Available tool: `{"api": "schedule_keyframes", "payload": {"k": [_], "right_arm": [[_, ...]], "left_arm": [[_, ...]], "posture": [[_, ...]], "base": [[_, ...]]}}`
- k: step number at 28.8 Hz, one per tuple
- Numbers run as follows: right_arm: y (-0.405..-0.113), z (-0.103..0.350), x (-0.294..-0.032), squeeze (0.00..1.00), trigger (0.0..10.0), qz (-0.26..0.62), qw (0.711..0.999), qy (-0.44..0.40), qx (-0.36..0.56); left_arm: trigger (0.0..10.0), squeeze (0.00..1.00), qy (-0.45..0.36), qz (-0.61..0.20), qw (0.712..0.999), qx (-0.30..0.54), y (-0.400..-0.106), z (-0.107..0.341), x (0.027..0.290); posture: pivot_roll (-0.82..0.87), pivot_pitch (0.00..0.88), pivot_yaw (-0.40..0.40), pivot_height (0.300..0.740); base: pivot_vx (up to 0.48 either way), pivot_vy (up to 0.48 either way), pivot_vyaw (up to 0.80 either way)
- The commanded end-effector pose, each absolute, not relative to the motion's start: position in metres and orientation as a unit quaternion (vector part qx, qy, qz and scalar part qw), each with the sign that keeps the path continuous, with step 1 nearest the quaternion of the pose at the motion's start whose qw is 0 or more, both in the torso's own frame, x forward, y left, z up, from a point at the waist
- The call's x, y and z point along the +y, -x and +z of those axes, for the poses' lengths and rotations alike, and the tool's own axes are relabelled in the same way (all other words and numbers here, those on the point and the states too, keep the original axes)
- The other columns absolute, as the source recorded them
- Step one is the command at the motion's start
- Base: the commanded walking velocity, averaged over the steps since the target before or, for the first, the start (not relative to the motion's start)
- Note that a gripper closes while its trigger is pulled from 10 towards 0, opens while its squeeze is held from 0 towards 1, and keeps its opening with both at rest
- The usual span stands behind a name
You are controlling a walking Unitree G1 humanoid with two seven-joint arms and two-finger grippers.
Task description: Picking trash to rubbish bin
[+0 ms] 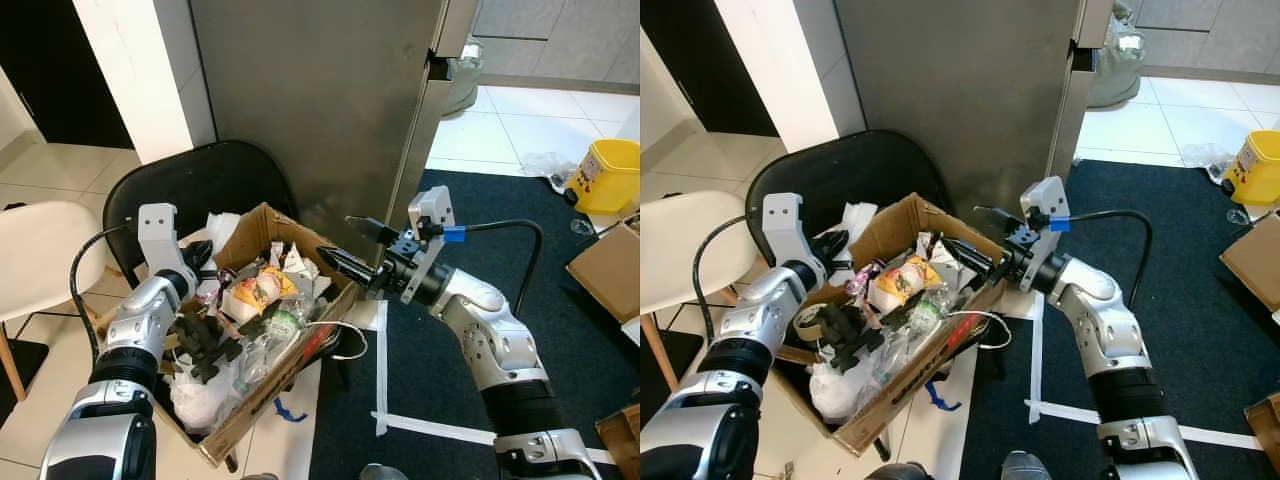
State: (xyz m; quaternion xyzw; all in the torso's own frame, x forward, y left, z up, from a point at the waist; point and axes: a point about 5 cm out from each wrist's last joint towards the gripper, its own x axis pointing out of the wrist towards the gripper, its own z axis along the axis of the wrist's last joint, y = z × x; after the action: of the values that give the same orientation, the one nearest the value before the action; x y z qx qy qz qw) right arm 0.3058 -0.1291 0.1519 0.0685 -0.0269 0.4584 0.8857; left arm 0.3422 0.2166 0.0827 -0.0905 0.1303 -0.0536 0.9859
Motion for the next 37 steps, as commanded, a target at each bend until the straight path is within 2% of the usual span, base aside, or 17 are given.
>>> {"api": "schedule_keyframes", "payload": {"k": [1, 6, 9, 10, 13, 14, 15, 16, 17, 19, 25, 37], "right_arm": [[-0.304, 0.153, -0.128, 0.0, 10.0, 0.463, 0.883, -0.067, -0.034], [-0.304, 0.153, -0.129, 0.0, 10.0, 0.462, 0.883, -0.068, -0.034], [-0.304, 0.153, -0.129, 0.0, 10.0, 0.462, 0.883, -0.069, -0.034], [-0.304, 0.153, -0.129, 0.0, 10.0, 0.462, 0.884, -0.07, -0.034], [-0.304, 0.153, -0.129, 0.0, 10.0, 0.462, 0.884, -0.07, -0.034], [-0.304, 0.153, -0.129, 0.0, 10.0, 0.462, 0.884, -0.07, -0.034], [-0.304, 0.153, -0.129, 0.0, 10.0, 0.462, 0.884, -0.07, -0.034], [-0.305, 0.153, -0.129, 0.0, 10.0, 0.461, 0.884, -0.072, -0.035], [-0.305, 0.153, -0.129, 0.0, 10.0, 0.461, 0.884, -0.072, -0.035], [-0.305, 0.153, -0.128, 0.0, 10.0, 0.46, 0.884, -0.073, -0.035], [-0.305, 0.153, -0.128, 0.0, 10.0, 0.459, 0.884, -0.077, -0.035], [-0.305, 0.153, -0.129, 0.0, 10.0, 0.459, 0.884, -0.08, -0.034]], "left_arm": [[10.0, 1.0, 0.078, -0.024, 0.986, 0.144, -0.342, 0.082, 0.23], [10.0, 1.0, 0.07, -0.005, 0.988, 0.14, -0.343, 0.086, 0.235], [10.0, 1.0, 0.068, -0.009, 0.993, 0.094, -0.35, 0.103, 0.234], [10.0, 0.73, 0.066, -0.024, 0.995, 0.07, -0.353, 0.111, 0.23], [10.0, 0.73, 0.064, -0.034, 0.996, 0.055, -0.355, 0.117, 0.227], [10.0, 0.0, 0.064, -0.056, 0.996, 0.029, -0.357, 0.126, 0.22], [10.0, 0.0, 0.064, -0.056, 0.996, 0.029, -0.357, 0.126, 0.22], [10.0, 0.0, 0.072, -0.113, 0.99, -0.031, -0.359, 0.147, 0.197], [10.0, 0.0, 0.072, -0.113, 0.99, -0.031, -0.359, 0.147, 0.197], [10.0, 0.0, 0.082, -0.152, 0.983, -0.063, -0.357, 0.158, 0.179], [10.0, 0.0, 0.093, -0.194, 0.975, -0.059, -0.353, 0.156, 0.15], [10.0, 0.0, 0.091, -0.243, 0.963, -0.07, -0.349, 0.165, 0.117]], "posture": [[-0.06, 0.0, 0.038, 0.74], [-0.06, 0.0, 0.038, 0.74], [-0.06, 0.0, 0.038, 0.74], [-0.06, 0.0, 0.038, 0.74], [-0.06, 0.0, 0.038, 0.74], [-0.06, 0.0, 0.038, 0.74], [-0.06, 0.0, 0.038, 0.74], [-0.06, 0.0, 0.039, 0.74], [-0.06, 0.0, 0.039, 0.74], [-0.06, 0.0, 0.04, 0.74], [-0.06, 0.0, 0.041, 0.74], [-0.05, 0.0, 0.034, 0.74]], "base": [[0.0, 0.0, 0.0], [0.0, 0.0, 0.0], [0.0, 0.0, 0.0], [0.0, 0.0, 0.0], [0.0, 0.0, 0.0], [0.0, 0.0, 0.0], [0.0, 0.0, 0.0], [0.0, 0.0, 0.0], [0.0, 0.0, 0.0], [0.0, 0.0, 0.0], [0.0, 0.0, 0.0], [0.0, 0.0, 0.0]]}}
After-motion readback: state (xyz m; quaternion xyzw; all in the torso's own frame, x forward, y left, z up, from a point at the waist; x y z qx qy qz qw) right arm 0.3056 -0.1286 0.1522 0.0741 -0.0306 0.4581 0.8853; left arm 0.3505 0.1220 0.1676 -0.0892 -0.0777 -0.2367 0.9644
